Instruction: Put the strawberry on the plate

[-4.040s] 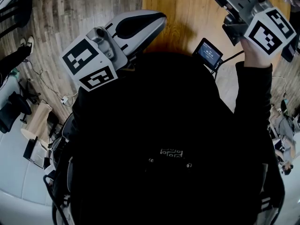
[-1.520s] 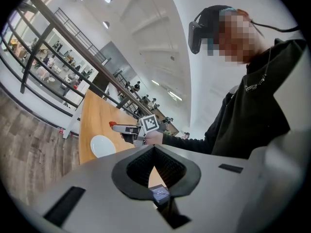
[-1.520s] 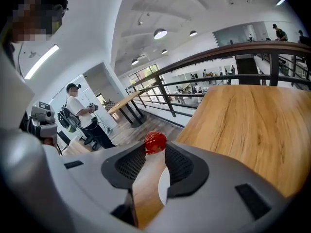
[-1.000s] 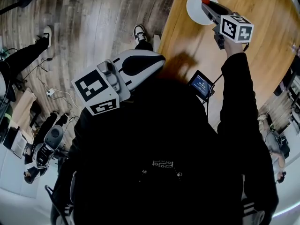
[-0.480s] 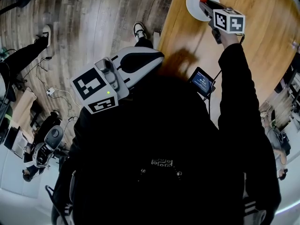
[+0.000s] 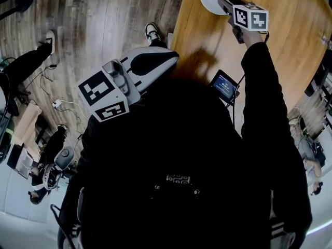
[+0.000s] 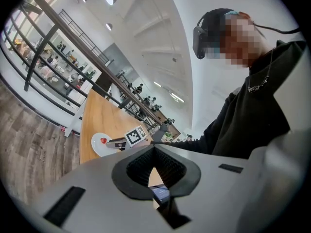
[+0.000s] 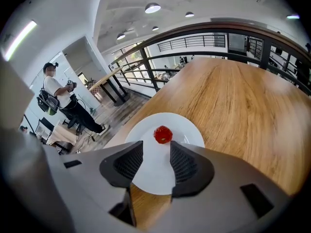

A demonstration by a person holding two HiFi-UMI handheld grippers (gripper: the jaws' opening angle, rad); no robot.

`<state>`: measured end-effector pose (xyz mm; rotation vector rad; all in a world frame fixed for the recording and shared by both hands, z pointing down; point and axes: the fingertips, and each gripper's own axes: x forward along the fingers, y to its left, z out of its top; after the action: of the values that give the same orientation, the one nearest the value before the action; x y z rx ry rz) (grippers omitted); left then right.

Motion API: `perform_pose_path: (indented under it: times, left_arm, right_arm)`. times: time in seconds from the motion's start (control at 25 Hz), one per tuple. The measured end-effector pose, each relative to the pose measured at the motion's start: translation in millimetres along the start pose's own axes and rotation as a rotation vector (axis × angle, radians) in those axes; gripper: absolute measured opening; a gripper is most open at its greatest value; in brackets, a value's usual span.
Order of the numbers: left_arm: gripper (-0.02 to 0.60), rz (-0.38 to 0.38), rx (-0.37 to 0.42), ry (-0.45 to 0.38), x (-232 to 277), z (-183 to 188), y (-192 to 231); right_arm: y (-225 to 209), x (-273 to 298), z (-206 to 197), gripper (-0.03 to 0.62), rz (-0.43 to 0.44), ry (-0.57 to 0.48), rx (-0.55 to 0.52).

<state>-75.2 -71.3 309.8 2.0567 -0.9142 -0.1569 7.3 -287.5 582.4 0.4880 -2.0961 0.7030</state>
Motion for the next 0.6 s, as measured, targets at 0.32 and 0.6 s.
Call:
perform_pose_path:
  times: [0.32,0.6]
  left_arm:
    - [0.0,-0.002,-0.009,0.043,4.3,-22.0,13.2]
    - [0.0,0.18,-0.07,0.143,-33.1,-116.1,116.7]
  right_arm:
    - [-24.6,-45.2,-7.0,0.02,-0.115,-0.055,-0.005]
    - [-99.7,-93.7,-134.3,0.018,-0.275,0.092,0.023]
